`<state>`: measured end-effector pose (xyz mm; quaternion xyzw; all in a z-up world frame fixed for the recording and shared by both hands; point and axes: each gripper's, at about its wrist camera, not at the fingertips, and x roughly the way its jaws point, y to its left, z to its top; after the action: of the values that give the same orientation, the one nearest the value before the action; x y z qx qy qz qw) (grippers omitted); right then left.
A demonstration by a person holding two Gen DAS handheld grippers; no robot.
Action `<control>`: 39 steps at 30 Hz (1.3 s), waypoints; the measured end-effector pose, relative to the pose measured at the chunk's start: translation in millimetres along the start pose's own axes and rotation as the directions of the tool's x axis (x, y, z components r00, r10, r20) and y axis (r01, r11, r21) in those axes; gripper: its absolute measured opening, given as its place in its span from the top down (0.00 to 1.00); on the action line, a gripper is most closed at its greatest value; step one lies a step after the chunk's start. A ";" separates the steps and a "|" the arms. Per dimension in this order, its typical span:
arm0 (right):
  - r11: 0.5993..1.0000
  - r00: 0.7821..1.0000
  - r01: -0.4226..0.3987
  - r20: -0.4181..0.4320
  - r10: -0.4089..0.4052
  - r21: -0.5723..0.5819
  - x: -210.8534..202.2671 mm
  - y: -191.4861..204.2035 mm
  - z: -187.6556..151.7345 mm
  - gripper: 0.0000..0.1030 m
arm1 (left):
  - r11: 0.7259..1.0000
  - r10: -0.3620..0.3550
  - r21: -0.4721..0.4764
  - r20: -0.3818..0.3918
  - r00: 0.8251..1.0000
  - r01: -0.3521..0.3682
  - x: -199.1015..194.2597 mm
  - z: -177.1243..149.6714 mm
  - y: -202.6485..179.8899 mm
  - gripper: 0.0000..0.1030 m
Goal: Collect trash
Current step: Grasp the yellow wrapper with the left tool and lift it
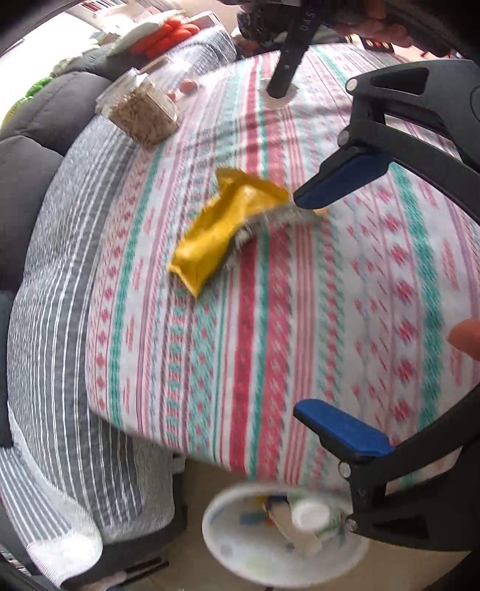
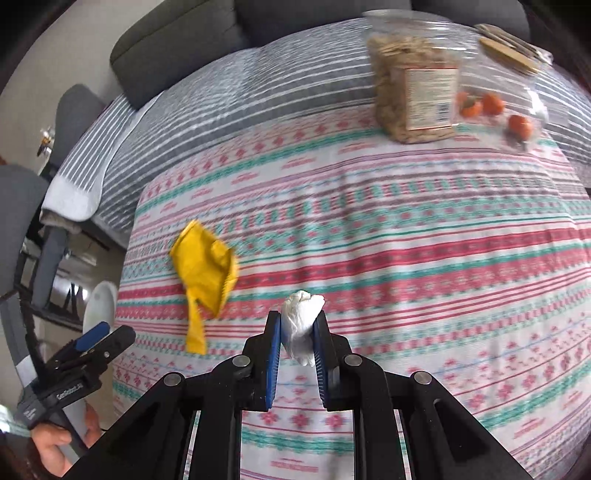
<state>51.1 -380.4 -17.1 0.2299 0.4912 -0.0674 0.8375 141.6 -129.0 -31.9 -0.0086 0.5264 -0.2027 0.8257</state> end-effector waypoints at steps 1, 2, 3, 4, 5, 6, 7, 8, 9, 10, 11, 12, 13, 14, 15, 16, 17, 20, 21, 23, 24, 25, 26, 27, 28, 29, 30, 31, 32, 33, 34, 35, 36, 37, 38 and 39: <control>1.000 1.000 0.003 0.004 -0.003 0.009 -1.7 -5.3 0.7 0.83 | 1.000 -0.012 -0.010 0.003 1.000 0.012 3.0 1.6 -2.6 0.01; 1.000 1.000 0.007 0.008 -0.007 0.021 -3.4 -10.9 0.9 0.83 | 0.999 -0.032 -0.027 0.010 0.999 0.033 7.8 4.1 -5.5 0.01; 0.999 1.000 0.013 0.009 -0.013 0.039 -5.2 -19.3 1.4 0.83 | 0.998 -0.042 -0.041 0.020 0.999 0.043 11.2 6.1 -7.0 0.02; 0.999 1.000 0.014 0.010 -0.015 0.049 -5.5 -22.7 1.4 0.83 | 0.997 -0.052 -0.055 0.032 0.998 0.054 14.3 7.8 -8.7 0.06; 0.998 1.000 0.016 0.011 -0.016 0.064 -7.3 -29.4 1.9 0.83 | 0.995 -0.069 -0.065 0.041 0.997 0.072 18.1 9.7 -11.0 0.09; 0.997 1.000 0.016 0.014 -0.017 0.072 -9.4 -33.7 2.2 0.83 | 0.994 -0.083 -0.072 0.046 0.995 0.086 22.9 11.7 -14.0 0.11; 0.997 1.000 0.015 0.017 -0.016 0.076 -11.4 -37.7 2.5 0.83 | 0.993 -0.090 -0.076 0.050 0.995 0.093 27.6 13.3 -17.2 0.18; 0.997 1.000 0.015 0.020 -0.017 0.081 -13.7 -42.1 2.9 0.83 | 0.992 -0.094 -0.076 0.051 0.994 0.098 31.3 14.2 -20.5 0.26; 0.997 1.000 0.016 0.023 -0.018 0.081 -14.9 -44.6 3.0 0.83 | 0.992 -0.101 -0.072 0.049 0.994 0.104 36.7 15.5 -24.6 0.28; 0.996 0.999 0.020 0.024 -0.022 0.081 -15.8 -47.2 2.9 0.83 | 0.992 -0.103 -0.068 0.047 0.994 0.106 40.5 15.9 -27.4 0.33; 0.996 0.999 0.024 0.023 -0.026 0.083 -15.9 -50.3 2.5 0.83 | 0.992 -0.106 -0.061 0.047 0.993 0.109 43.7 16.0 -31.3 0.36; 0.996 0.999 0.025 0.021 -0.027 0.085 -15.8 -52.0 1.2 0.83 | 0.992 -0.112 -0.053 0.050 0.992 0.114 46.4 16.5 -34.1 0.39; 0.996 0.999 0.029 0.015 -0.030 0.087 -14.4 -54.9 0.5 0.83 | 0.993 -0.112 -0.044 0.048 0.993 0.114 48.8 16.6 -37.5 0.43; 0.996 0.999 0.032 0.011 -0.033 0.087 -14.5 -58.4 -0.7 0.83 | 0.994 -0.108 -0.032 0.044 0.993 0.109 52.6 16.8 -41.2 0.47; 0.996 0.999 0.035 0.007 -0.036 0.087 -14.1 -60.1 -1.8 0.83 | 0.994 -0.104 -0.026 0.040 0.994 0.105 55.0 16.7 -42.8 0.50; 0.996 0.999 0.039 0.002 -0.039 0.084 -12.9 -61.5 -2.3 0.83 | 0.994 -0.103 -0.021 0.037 0.994 0.103 57.1 16.3 -44.4 0.55; 0.996 0.999 0.044 -0.001 -0.044 0.081 -12.0 -62.5 -2.6 0.83 | 0.994 -0.107 -0.018 0.037 0.994 0.108 59.2 15.9 -45.5 0.60; 0.996 0.999 0.050 -0.005 -0.050 0.080 -12.5 -67.6 -4.2 0.83 | 0.993 -0.113 -0.010 0.044 0.993 0.113 60.8 16.4 -48.5 0.72; 0.995 0.999 0.051 -0.005 -0.051 0.081 -13.3 -69.8 -4.9 0.83 | 0.994 -0.109 -0.004 0.043 0.993 0.110 60.7 16.7 -49.7 0.77; 0.995 0.999 0.054 -0.006 -0.053 0.082 -12.0 -71.1 -4.5 0.83 | 0.996 -0.092 0.014 0.044 0.995 0.091 60.8 16.9 -51.9 0.85; 0.995 0.999 0.054 -0.007 -0.053 0.082 -11.8 -71.6 -4.8 0.83 | 0.996 -0.083 0.018 0.044 0.996 0.082 61.0 17.5 -52.9 0.86; 0.995 0.999 0.052 -0.007 -0.052 0.081 -12.4 -72.3 -4.9 0.83 | 0.997 -0.073 0.022 0.046 0.996 0.072 60.4 17.7 -53.7 0.94; 0.996 0.999 0.052 -0.007 -0.051 0.079 -12.5 -72.2 -5.0 0.83 | 0.998 -0.065 0.026 0.051 0.997 0.064 58.5 17.8 -54.1 0.96; 0.996 0.999 0.051 -0.006 -0.051 0.078 -13.0 -71.9 -5.0 0.83 | 0.998 -0.064 0.030 0.058 0.996 0.062 55.8 17.8 -54.4 0.96; 0.996 0.999 0.051 -0.006 -0.050 0.078 -13.4 -71.6 -5.4 0.83 | 0.997 -0.067 0.032 0.063 0.996 0.065 52.9 18.0 -54.7 0.97; 0.996 0.999 0.049 -0.005 -0.049 0.078 -14.0 -71.4 -5.6 0.83 | 0.997 -0.071 0.033 0.065 0.995 0.069 50.9 18.1 -54.7 0.97; 0.996 0.999 0.047 -0.004 -0.047 0.077 -14.7 -71.0 -6.1 0.83 | 0.997 -0.074 0.035 0.068 0.995 0.072 47.8 18.3 -54.7 0.98; 0.996 0.999 0.046 -0.003 -0.046 0.076 -15.6 -70.2 -6.5 0.83 | 0.997 -0.076 0.038 0.072 0.995 0.073 45.0 18.4 -54.6 0.98; 0.996 0.999 0.045 -0.001 -0.045 0.075 -16.1 -69.3 -6.5 0.83 | 0.996 -0.077 0.041 0.077 0.994 0.074 41.1 18.4 -54.7 0.99; 0.996 0.999 0.043 0.001 -0.043 0.074 -17.1 -68.2 -6.6 0.83 | 0.996 -0.077 0.044 0.082 0.994 0.074 37.7 18.2 -53.9 0.99; 0.996 0.999 0.041 0.003 -0.041 0.074 -18.0 -67.0 -7.4 0.83 | 0.996 -0.078 0.046 0.085 0.993 0.074 34.8 17.7 -52.7 0.99; 0.997 0.999 0.039 0.005 -0.039 0.072 -19.0 -65.2 -7.6 0.83 | 0.996 -0.078 0.049 0.089 0.993 0.074 30.8 17.3 -51.9 0.99; 0.997 0.999 0.037 0.007 -0.038 0.072 -19.7 -63.3 -8.0 0.83 | 0.996 -0.077 0.052 0.093 0.993 0.072 27.6 16.9 -51.2 0.99; 0.997 0.999 0.033 0.010 -0.033 0.068 -20.8 -60.5 -8.0 0.83 | 0.996 -0.076 0.055 0.097 0.992 0.071 24.9 16.5 -50.5 0.99; 0.997 1.000 0.028 0.011 -0.029 0.065 -21.4 -57.7 -7.8 0.83 | 0.996 -0.074 0.061 0.103 0.992 0.068 21.0 15.8 -49.3 0.99; 0.998 1.000 0.024 0.013 -0.025 0.061 -21.9 -54.4 -7.6 0.83 | 0.996 -0.071 0.067 0.109 0.991 0.064 17.6 15.1 -47.9 0.99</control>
<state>15.5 -427.6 -19.0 0.2487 0.4859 -0.0940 0.8326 145.5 -182.0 -29.5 -0.0115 0.4723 -0.2466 0.8461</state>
